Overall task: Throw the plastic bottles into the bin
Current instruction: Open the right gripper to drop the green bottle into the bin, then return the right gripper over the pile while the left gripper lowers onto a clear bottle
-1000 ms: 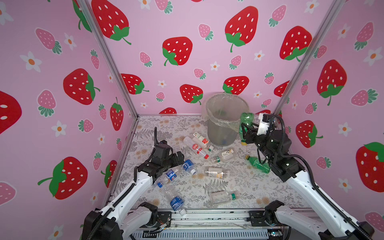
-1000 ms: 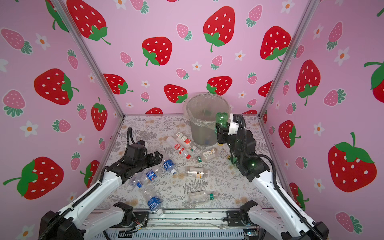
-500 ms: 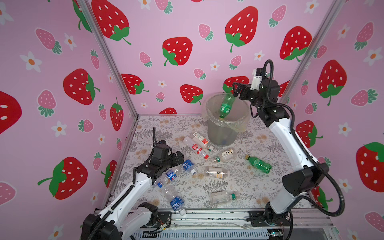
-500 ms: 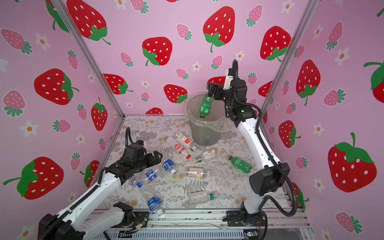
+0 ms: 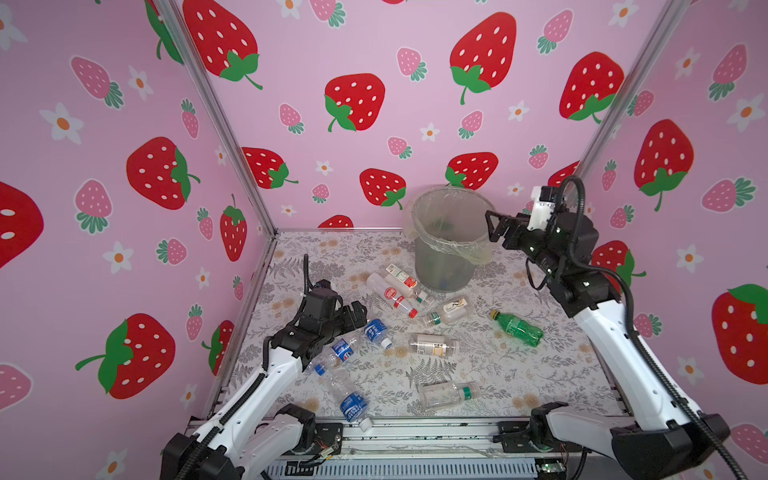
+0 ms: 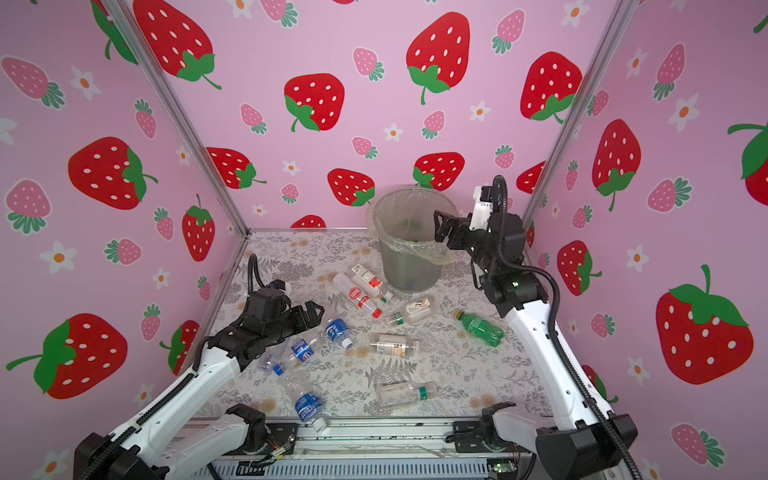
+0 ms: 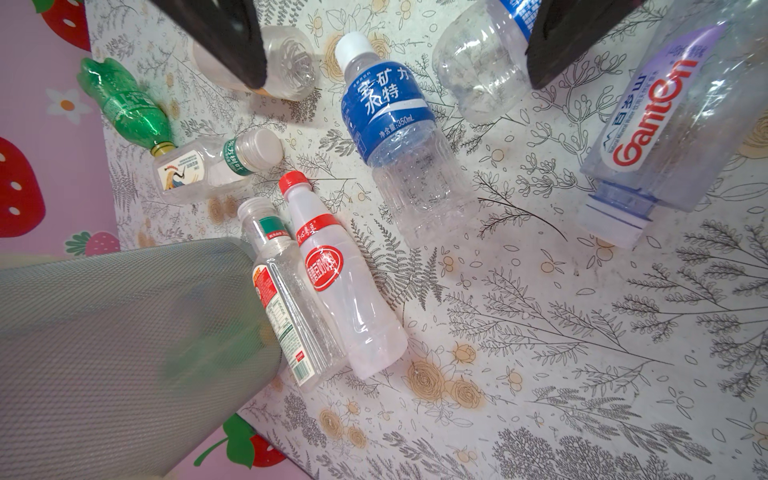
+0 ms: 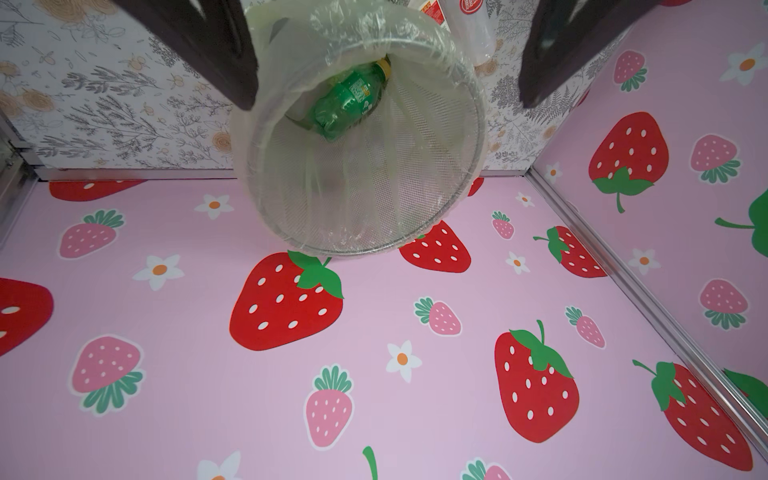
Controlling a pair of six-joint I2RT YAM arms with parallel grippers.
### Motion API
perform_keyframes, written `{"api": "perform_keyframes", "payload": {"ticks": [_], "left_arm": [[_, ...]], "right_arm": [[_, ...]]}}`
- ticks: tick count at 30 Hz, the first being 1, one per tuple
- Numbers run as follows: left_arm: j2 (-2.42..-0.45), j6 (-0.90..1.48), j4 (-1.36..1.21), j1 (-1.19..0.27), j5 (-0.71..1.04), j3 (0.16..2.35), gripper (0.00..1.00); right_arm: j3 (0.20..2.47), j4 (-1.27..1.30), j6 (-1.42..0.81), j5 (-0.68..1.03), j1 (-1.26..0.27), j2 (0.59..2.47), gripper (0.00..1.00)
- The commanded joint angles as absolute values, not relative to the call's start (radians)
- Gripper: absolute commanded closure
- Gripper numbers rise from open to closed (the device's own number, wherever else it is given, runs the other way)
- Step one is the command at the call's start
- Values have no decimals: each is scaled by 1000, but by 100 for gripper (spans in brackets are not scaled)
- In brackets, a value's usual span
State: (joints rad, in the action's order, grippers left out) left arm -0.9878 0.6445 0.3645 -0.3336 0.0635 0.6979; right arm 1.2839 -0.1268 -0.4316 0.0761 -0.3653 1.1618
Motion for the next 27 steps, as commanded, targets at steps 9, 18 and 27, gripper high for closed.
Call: {"api": "perform_keyframes", "payload": {"ticks": [9,18,27], "left_arm": [[-990,685,345,-328,87,678,1],[-1011,709,436,-327,-4,713,1],[-1030,692,516,-330,7,714,1]], "right_arm": [[864,-105,-458,71,-362,926,1],[707,-140,-466,82,-362,807,1],[644,-147,-466,83,-362,771,1]]}}
